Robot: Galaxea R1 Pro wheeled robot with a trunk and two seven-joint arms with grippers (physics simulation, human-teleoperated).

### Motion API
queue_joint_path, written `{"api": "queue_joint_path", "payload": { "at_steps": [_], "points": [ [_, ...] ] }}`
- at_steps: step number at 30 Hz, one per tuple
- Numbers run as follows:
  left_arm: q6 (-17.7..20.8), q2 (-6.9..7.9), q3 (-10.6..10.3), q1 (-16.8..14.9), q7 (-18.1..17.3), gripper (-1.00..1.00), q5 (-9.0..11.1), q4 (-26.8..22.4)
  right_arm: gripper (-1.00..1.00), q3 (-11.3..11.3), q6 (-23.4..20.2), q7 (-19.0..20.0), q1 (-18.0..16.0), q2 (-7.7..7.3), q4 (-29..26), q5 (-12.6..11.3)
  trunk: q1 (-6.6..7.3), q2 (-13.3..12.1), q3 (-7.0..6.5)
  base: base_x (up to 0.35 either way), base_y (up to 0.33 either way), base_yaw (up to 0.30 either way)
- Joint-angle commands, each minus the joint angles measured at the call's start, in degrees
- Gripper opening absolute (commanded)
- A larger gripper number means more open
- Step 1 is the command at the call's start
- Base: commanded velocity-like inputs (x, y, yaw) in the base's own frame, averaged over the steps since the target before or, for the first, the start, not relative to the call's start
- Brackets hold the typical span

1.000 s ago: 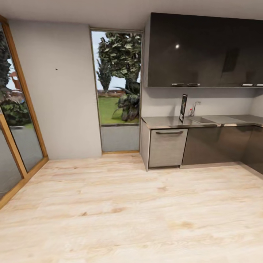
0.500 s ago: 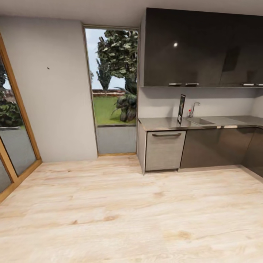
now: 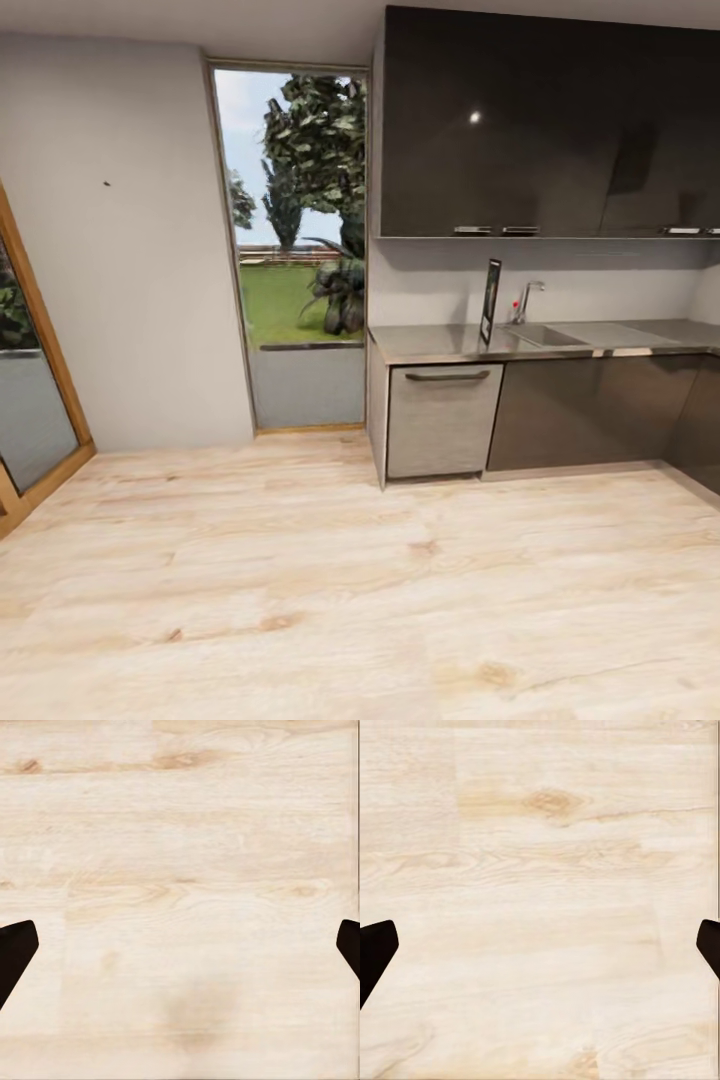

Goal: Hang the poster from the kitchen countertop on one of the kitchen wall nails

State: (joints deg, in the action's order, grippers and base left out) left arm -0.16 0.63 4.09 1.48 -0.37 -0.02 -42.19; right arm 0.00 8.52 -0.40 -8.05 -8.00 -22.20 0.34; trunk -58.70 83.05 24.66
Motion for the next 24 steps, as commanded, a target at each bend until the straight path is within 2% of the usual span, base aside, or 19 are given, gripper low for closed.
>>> {"api": "queue_joint_path", "payload": {
  "at_steps": [1, 24],
  "points": [
    [0.0, -0.01, 0.1, 0.0, 0.0, 1.00, 0.0, -0.1, 1.00, 0.0, 0.2, 0.0, 0.0, 0.00, 0.1, 0.0, -0.03, 0.0, 0.05, 0.252, -0.201, 0.000],
    [0.0, -0.01, 0.1, 0.0, 0.0, 1.00, 0.0, -0.1, 1.00, 0.0, 0.2, 0.0, 0.0, 0.00, 0.0, 0.0, -0.03, 0.0, 0.20, 0.253, -0.199, 0.000]
  ]
}}
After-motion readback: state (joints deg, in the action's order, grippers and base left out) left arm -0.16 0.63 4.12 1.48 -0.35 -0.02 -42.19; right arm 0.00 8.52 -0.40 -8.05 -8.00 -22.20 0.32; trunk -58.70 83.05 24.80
